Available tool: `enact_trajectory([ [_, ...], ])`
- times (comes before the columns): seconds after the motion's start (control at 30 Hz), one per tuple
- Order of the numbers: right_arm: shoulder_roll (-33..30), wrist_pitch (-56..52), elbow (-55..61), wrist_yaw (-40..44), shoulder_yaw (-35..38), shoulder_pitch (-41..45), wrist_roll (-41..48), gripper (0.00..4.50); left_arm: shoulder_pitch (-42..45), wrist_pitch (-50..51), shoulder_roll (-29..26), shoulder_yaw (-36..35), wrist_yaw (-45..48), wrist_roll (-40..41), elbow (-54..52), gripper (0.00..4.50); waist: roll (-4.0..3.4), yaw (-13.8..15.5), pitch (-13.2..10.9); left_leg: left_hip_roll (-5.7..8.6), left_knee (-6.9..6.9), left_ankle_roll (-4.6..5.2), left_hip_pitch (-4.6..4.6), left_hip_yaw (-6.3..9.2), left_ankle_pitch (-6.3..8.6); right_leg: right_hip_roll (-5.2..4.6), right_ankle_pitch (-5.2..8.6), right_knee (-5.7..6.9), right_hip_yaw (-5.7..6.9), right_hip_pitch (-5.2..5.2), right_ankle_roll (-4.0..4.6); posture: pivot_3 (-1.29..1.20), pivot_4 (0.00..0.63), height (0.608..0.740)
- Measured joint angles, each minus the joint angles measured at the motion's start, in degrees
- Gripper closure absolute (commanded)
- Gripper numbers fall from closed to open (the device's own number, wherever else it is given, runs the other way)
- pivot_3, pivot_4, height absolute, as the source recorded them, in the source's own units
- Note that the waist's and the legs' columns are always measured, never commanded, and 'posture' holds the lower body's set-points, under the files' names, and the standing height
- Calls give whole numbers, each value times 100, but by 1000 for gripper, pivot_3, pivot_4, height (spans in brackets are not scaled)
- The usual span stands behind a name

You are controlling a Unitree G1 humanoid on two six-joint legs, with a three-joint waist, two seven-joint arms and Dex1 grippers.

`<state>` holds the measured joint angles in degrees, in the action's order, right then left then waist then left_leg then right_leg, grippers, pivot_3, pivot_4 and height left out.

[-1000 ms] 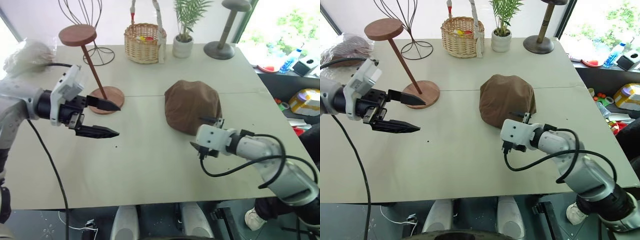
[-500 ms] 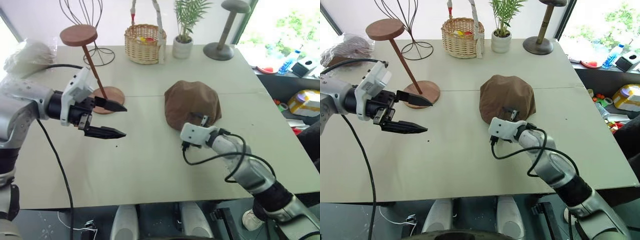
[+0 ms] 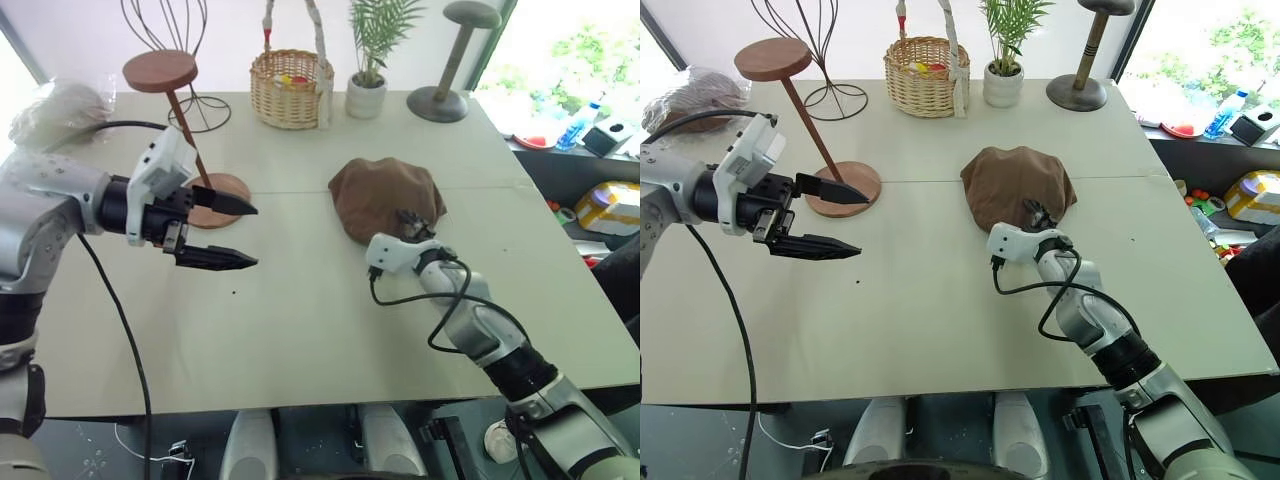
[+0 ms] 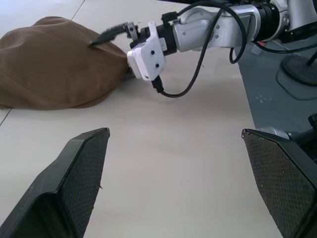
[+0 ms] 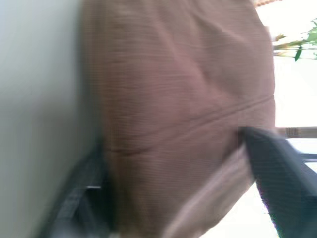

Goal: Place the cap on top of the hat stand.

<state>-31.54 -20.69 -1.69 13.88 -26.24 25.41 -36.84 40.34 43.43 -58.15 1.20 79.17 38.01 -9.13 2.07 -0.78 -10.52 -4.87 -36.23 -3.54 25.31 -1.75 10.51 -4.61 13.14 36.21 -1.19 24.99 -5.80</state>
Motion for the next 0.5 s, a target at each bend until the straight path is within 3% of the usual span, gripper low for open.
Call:
enact_trajectory([
  [0.03, 19, -2, -67, -14, 3, -1, -10, 2961, 0, 0, 0, -2, -5, 0, 0, 0, 0, 4, 0, 0, 0, 0, 0, 0, 0, 0, 0, 0, 0, 0, 0, 0, 150, 728],
  [0.17, 23, 52, -151, -46, 143, 2, -51, 2961, 0, 1, 15, -6, -47, 3, 0, 0, 0, 3, 0, 0, 3, 0, 0, 1, 0, 0, 2, 0, 0, 1, -3, 0, 150, 728],
  [0.3, 29, 158, -184, -110, 315, 4, -81, 4463, 0, 1, 28, -17, -71, 8, 0, 0, 0, 0, 0, 0, 4, 0, 0, 2, 0, 0, 3, 0, 1, 1, -4, 0, 150, 728],
  [0.5, -7, 248, -50, 48, 495, 28, -99, 4463, -15, 144, 96, -305, -374, 159, -7, 0, 0, -6, 0, 0, 4, 0, 1, 3, 0, 0, 3, 0, 1, 1, -5, 0, 150, 728],
])
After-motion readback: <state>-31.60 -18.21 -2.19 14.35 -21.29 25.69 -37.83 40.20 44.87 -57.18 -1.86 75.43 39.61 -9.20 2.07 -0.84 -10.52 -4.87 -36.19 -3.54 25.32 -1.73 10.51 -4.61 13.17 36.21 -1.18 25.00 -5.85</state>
